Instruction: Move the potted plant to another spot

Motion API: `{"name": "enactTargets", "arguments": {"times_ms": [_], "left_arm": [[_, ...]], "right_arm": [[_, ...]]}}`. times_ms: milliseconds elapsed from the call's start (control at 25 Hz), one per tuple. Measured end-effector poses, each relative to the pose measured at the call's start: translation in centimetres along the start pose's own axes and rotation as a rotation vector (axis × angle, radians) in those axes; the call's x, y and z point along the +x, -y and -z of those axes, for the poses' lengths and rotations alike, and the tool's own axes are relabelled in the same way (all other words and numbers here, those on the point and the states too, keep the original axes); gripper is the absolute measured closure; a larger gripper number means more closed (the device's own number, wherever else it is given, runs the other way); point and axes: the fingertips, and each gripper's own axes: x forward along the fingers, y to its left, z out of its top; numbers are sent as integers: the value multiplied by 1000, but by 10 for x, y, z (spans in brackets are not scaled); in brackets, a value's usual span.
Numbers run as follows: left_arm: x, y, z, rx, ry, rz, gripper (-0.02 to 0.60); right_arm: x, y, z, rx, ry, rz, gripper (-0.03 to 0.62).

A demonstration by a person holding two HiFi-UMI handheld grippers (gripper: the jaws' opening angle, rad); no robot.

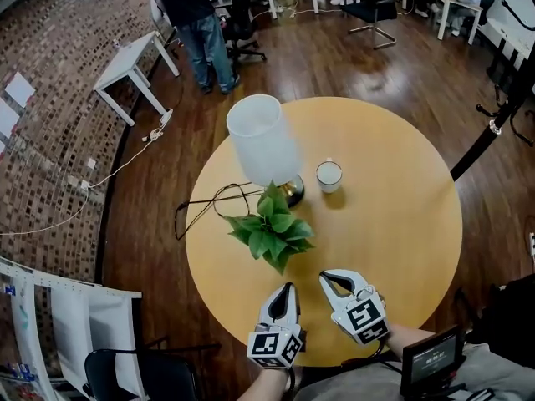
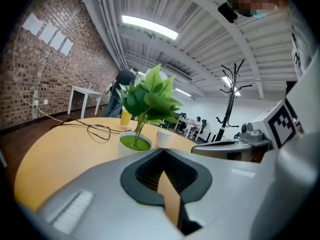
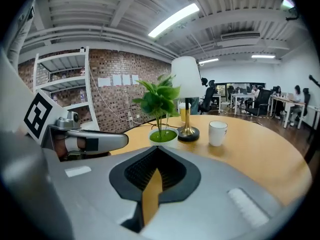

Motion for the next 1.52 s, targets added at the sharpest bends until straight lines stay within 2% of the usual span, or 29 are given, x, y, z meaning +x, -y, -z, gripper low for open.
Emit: {"name": "enactTargets", "arguments": {"times_ms": [160, 400, 600, 800, 1000, 1120, 1520], "left_arm": [[25, -29, 30, -23, -40, -12, 581], [44, -52, 51, -32, -70, -13, 581], [53, -69, 58, 27, -89, -28, 581], [67, -88, 59, 89, -93, -22, 460], [88, -95, 57, 157, -101, 28, 236], [101, -94, 52, 222, -82, 69, 163], [138, -95, 37, 290, -24, 160, 46]], "right_arm": [[33, 9, 30, 24, -47, 8, 587], [63, 14, 53, 53, -82, 11, 587], [78, 17, 56, 54, -88, 17, 586], [87, 25, 57, 46, -85, 30, 586], [88, 31, 60, 52, -93, 43, 586], [87, 34, 59, 50, -97, 48, 586], [84, 46, 62, 47, -111, 75, 586]]}}
